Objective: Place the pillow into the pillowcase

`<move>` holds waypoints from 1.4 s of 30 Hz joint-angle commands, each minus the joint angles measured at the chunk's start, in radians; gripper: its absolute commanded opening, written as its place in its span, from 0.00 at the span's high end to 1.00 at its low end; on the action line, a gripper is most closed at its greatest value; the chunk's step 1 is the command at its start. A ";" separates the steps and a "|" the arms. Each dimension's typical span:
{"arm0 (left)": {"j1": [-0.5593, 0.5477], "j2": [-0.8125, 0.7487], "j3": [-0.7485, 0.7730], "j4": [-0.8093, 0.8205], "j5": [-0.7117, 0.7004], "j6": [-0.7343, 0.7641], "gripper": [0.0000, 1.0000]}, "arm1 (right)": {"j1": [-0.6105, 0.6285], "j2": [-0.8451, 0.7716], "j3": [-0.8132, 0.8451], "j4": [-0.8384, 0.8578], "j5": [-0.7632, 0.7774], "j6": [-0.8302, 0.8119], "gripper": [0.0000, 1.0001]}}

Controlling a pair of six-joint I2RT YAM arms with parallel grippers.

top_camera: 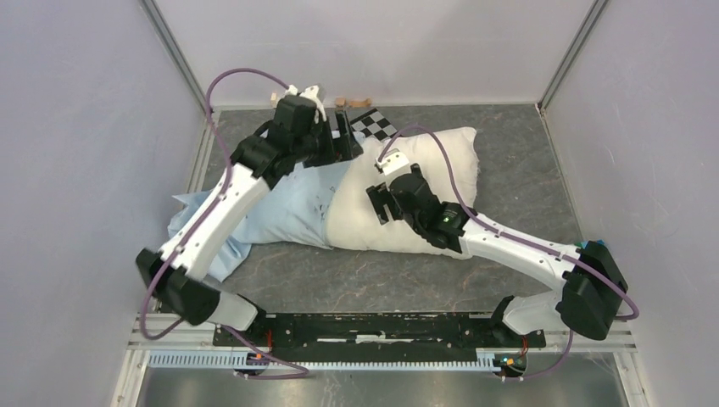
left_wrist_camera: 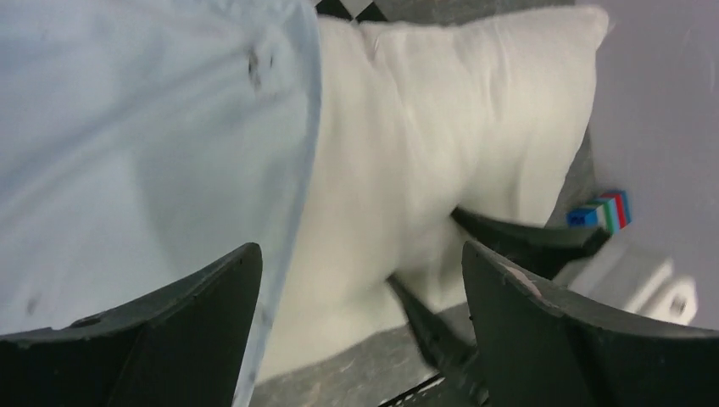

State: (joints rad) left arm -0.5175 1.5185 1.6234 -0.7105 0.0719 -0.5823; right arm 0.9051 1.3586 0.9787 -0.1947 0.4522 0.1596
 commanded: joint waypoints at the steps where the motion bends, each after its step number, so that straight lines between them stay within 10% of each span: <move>1: -0.074 -0.184 -0.167 -0.084 -0.269 0.069 0.06 | -0.047 0.025 -0.021 0.094 -0.104 0.071 0.25; 5: -0.181 -0.226 -0.281 -0.110 -0.426 0.044 0.06 | -0.082 0.023 -0.036 0.134 -0.187 0.116 0.75; 9: -0.251 -0.187 -0.319 -0.127 -0.582 0.009 0.07 | -0.088 0.004 -0.029 0.139 -0.219 0.134 0.85; 12: -0.253 -0.130 -0.326 -0.140 -0.695 -0.023 0.13 | -0.088 -0.030 -0.019 0.113 -0.202 0.130 0.69; 18: -0.251 -0.117 -0.309 -0.117 -0.751 -0.045 0.41 | -0.085 -0.162 -0.038 0.015 -0.026 0.052 0.03; 23: -0.251 -0.099 -0.282 -0.111 -0.739 -0.020 0.85 | -0.092 -0.160 -0.111 0.009 0.070 0.012 0.02; 27: -0.252 -0.092 -0.254 -0.106 -0.703 0.013 0.98 | -0.132 -0.099 -0.173 0.087 -0.039 0.029 0.03; 29: -0.256 -0.082 -0.209 -0.097 -0.636 0.040 0.98 | -0.151 -0.067 -0.167 0.118 -0.132 0.038 0.26; 32: -0.318 -0.015 -0.021 -0.087 -0.509 0.054 0.97 | -0.148 -0.049 -0.037 0.106 -0.268 0.075 0.97; 36: -0.407 0.123 0.221 -0.088 -0.367 -0.036 0.98 | -0.128 -0.097 0.130 0.148 -0.383 0.173 1.00; 42: -0.357 0.108 0.124 0.035 -0.131 -0.179 0.98 | -0.105 -0.209 0.106 0.147 -0.229 0.163 1.00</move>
State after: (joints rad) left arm -0.8871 1.6398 1.7512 -0.8570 -0.3187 -0.6292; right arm 0.7673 1.2255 1.0760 -0.1066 0.2409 0.2852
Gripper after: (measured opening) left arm 0.035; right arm 0.014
